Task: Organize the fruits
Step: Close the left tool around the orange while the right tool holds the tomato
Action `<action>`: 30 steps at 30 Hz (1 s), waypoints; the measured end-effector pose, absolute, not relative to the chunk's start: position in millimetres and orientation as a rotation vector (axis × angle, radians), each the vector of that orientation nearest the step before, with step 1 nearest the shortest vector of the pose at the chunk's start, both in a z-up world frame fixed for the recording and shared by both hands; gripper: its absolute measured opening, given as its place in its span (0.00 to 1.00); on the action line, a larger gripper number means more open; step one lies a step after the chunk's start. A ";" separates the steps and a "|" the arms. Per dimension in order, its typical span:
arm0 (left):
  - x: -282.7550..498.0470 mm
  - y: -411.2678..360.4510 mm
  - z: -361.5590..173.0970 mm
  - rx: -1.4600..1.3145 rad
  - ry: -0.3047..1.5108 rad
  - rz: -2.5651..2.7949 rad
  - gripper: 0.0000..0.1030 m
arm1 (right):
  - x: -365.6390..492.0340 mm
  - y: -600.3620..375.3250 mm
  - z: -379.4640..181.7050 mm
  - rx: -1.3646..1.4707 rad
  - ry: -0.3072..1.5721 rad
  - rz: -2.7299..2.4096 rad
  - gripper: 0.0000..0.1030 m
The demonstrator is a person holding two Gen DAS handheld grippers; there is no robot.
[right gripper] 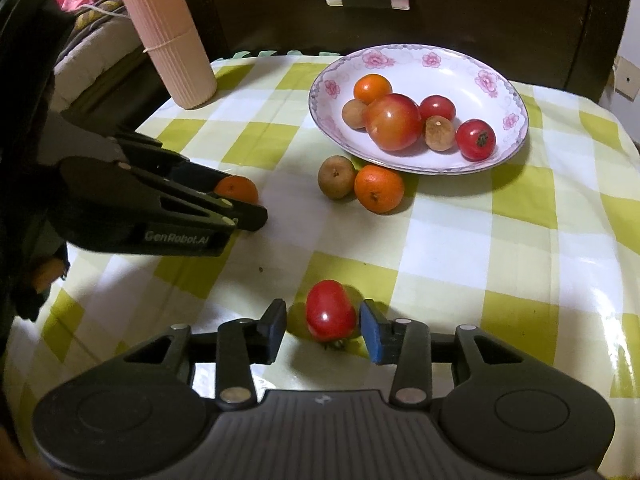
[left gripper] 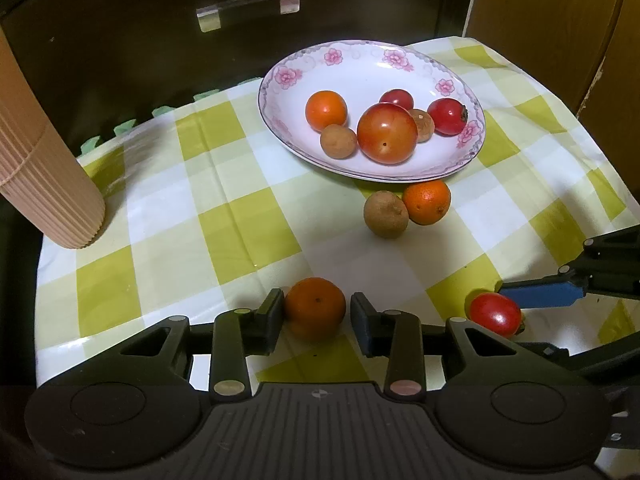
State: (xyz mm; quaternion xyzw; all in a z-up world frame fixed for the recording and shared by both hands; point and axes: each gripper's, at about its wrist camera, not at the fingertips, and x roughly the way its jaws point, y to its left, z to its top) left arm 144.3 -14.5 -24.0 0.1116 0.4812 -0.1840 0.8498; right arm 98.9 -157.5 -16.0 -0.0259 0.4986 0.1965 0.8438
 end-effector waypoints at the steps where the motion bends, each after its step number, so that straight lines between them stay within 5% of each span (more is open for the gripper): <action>1: 144.0 -15.0 -24.1 0.239 1.013 -0.386 0.45 | 99.1 -158.2 -16.0 -0.049 1.056 0.415 0.37; 10: 143.1 -17.5 -23.3 0.241 1.018 -0.377 0.40 | 94.6 -153.1 -16.1 -0.112 1.039 0.394 0.25; 30: 102.7 -25.1 -7.0 0.209 1.027 -0.422 0.39 | 78.4 -173.3 -12.6 -0.071 1.049 0.327 0.24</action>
